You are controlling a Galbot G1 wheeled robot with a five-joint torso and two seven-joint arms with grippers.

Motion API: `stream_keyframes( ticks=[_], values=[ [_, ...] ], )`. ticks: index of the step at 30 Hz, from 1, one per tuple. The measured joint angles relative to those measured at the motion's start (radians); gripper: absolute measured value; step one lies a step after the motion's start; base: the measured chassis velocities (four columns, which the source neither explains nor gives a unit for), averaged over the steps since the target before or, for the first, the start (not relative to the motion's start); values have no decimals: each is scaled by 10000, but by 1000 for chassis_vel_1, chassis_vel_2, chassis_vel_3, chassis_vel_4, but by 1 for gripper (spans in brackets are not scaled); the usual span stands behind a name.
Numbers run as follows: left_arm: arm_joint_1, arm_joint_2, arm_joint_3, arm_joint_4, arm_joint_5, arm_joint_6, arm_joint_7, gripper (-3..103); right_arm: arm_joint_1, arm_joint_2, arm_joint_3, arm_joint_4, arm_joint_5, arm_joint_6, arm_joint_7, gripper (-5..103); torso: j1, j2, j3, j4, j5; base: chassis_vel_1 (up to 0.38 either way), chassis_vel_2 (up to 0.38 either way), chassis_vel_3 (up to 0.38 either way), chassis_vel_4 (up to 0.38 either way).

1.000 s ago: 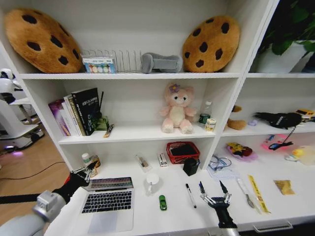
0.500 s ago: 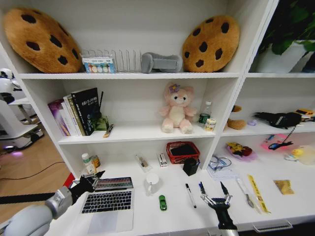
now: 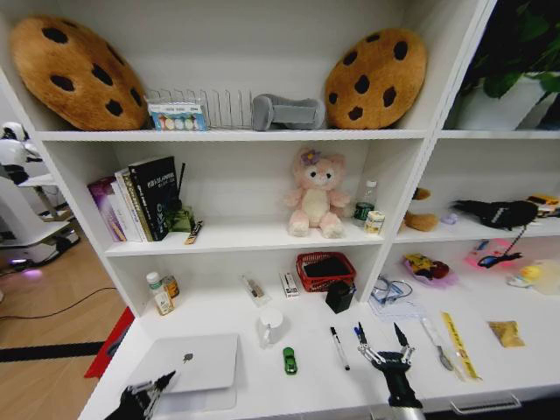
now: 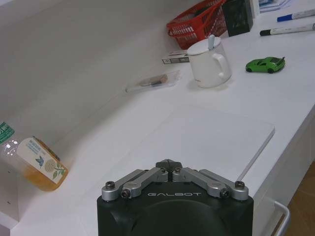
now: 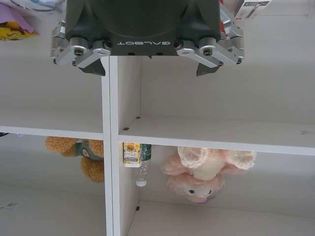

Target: Organize the objects on the table.

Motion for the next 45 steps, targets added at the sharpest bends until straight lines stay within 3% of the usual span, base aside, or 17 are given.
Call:
stream_keyframes(
  ticks=[3, 5, 7, 8, 10, 12, 13, 16, 20, 22, 23, 25, 27, 31, 38, 42, 45],
  values=[
    [-653, -556, 370, -9, -39, -21, -104, -2, -12, -37, -5, 57, -1, -7, 11, 100, 1, 0, 0, 1, 0, 0, 0, 0, 0],
    [-1021, -881, 490, -54, -205, -12, -209, 3, -26, -51, 4, 76, 3, -8, 15, 100, 2, -1, 0, -1, -2, 0, 0, 0, 0],
    [-1802, -1951, 614, -369, -1085, 168, -473, 14, -122, -88, 32, 119, 4, -5, 7, 100, 4, -2, 1, -4, -3, 0, 0, 0, 0],
    [-2206, -2867, 583, -588, -1657, 209, -576, 24, -223, -103, 42, 154, -4, 20, -34, 100, 4, -3, 1, -1, 0, 0, 0, 0, 0],
    [-2312, -3163, 550, -632, -1797, 202, -577, 24, -257, -106, 41, 168, -11, 32, -54, 100, 4, -2, 1, -1, 0, 0, 0, 0, 0],
    [-2634, -4177, 314, -646, -2207, 7, -547, 34, -394, -75, -30, 208, -99, 98, -166, 100, 3, -2, 1, 0, 1, 0, 0, 0, 0],
    [-2634, -4177, 314, -646, -2207, 7, -547, 34, -394, -75, -30, 208, -99, 98, -166, 100, 3, -2, 1, 0, 1, 0, 0, 0, 0],
    [-3058, -6089, -64, -198, -2471, -666, -418, 62, -984, 451, -350, 422, -551, 295, -471, 100, 3, -2, 1, -1, -1, 0, 0, 0, 0],
    [-3135, -6912, -111, 171, -2583, -1112, -343, 78, -1450, 680, -668, 534, -909, 479, -637, 100, 2, -1, 1, -1, -1, 0, 0, 0, 0],
    [-3124, -7013, -116, 245, -2585, -1162, -332, 78, -1545, 729, -784, 533, -999, 522, -654, 100, 2, -1, 1, -1, -2, 0, 0, 0, 0],
    [-3112, -7057, -121, 283, -2585, -1197, -321, 89, -1600, 768, -932, 505, -1086, 565, -657, 100, 2, -1, 1, -1, -2, 0, 0, 0, 0],
    [-3108, -7063, -122, 296, -2585, -1204, -317, 89, -1618, 788, -1075, 458, -1145, 572, -656, 100, 2, -1, 0, -2, -2, 0, 0, 0, 0],
    [-3097, -7058, -123, 301, -2583, -1209, -312, 97, -1597, 816, -1456, 384, -1367, 458, -563, 100, 3, -2, 1, -2, -2, 0, 0, 0, 0],
    [-3091, -7039, -125, 302, -2578, -1209, -310, 100, -1455, 827, -2034, 296, -1715, 125, -154, 100, 3, -1, 1, -2, -3, 0, 0, 0, 0],
    [-3081, -6993, -126, 300, -2566, -1209, -291, 100, -856, 853, -3170, -174, -2281, -1145, 1022, 100, 2, -1, 1, -2, -36, 0, 0, 0, 0],
    [-3077, -6974, -125, 298, -2560, -1202, -291, 100, -458, 915, -3177, -297, -2329, -2274, 1891, 100, 3, -2, 2, -3, -8, 0, 0, 0, 0],
    [-3074, -6967, -123, 296, -2557, -1200, -291, 100, -290, 882, -3232, -296, -2377, -2616, 2072, 100, 2, -2, 2, -2, 5, 0, 0, 0, 0]
  ],
)
